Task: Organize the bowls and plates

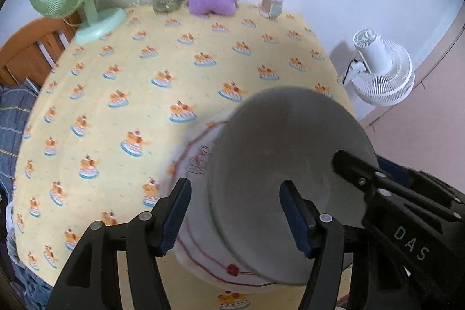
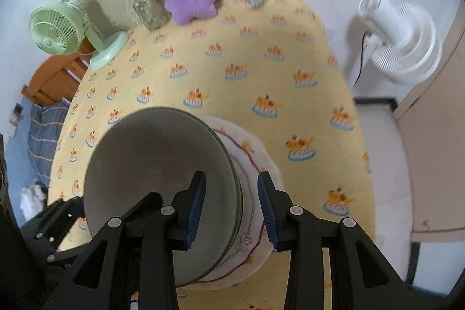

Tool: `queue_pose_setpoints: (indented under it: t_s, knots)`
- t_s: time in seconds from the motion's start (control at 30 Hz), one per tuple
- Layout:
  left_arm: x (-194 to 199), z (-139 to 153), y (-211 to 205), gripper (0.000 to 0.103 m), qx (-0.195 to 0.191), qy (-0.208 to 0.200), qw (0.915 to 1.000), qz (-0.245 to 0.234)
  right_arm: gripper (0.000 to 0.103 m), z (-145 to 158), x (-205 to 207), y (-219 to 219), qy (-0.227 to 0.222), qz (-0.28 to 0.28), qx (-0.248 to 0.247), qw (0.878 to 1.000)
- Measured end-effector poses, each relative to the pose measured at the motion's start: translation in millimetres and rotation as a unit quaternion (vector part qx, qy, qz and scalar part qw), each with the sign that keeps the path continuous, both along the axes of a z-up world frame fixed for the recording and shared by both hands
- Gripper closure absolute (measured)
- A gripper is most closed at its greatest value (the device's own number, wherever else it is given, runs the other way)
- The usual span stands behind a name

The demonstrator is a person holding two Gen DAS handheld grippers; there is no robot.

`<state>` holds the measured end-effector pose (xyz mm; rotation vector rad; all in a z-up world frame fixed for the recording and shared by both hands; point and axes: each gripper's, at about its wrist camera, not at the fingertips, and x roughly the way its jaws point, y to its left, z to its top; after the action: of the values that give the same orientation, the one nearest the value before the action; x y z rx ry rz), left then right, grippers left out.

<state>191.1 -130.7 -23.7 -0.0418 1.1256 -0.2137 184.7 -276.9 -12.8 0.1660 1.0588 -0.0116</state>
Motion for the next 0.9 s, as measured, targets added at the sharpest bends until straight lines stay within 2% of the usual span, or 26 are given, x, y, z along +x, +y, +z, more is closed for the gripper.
queue_pose_setpoints:
  t_s: [0.13,0.27,0.37,0.47,0.53,0.67,0.73,0.9]
  knots:
    - [-10.9,15.2,19.3,0.036,0.021,-0.045,0.9988,0.005,0.050,18.8,-13.7,15.3,-0.044,-0.007,-0.022,0.999]
    - [-25.5,28.2,52.9,0.024,-0.005,-0.083,0.9965,0.008,0.044,36.6,-30.4,43.1,-0.089,-0.012,-0.044,0.995]
    - [-39.6,37.8,76.8,0.025,0.016,-0.126,0.9918,0.011,0.039,44.9,-44.4,69.7,-0.115,-0.017,-0.054,0.992]
    - [-49.7,44.3,104.4,0.020,-0.002,-0.143,0.9897,0.010,0.036,50.4,-59.8,93.1,-0.137,-0.031,-0.062,0.988]
    - [-58.4,48.3,124.2,0.014,-0.008,-0.160,0.9871,0.012,0.028,53.2,-71.6,109.8,-0.154,-0.045,-0.071,0.984]
    - [-76.9,48.7,163.5,0.001,-0.008,-0.197,0.9804,0.011,0.019,49.8,-94.5,140.1,-0.188,-0.063,-0.073,0.977]
    - [-83.2,44.0,177.1,0.000,-0.007,-0.205,0.9786,0.010,0.014,43.9,-105.0,150.1,-0.201,-0.071,-0.070,0.975]
    - [-97.0,22.2,208.2,0.000,0.018,-0.218,0.9750,0.040,0.014,19.7,-122.8,169.4,-0.209,-0.079,-0.077,0.972]
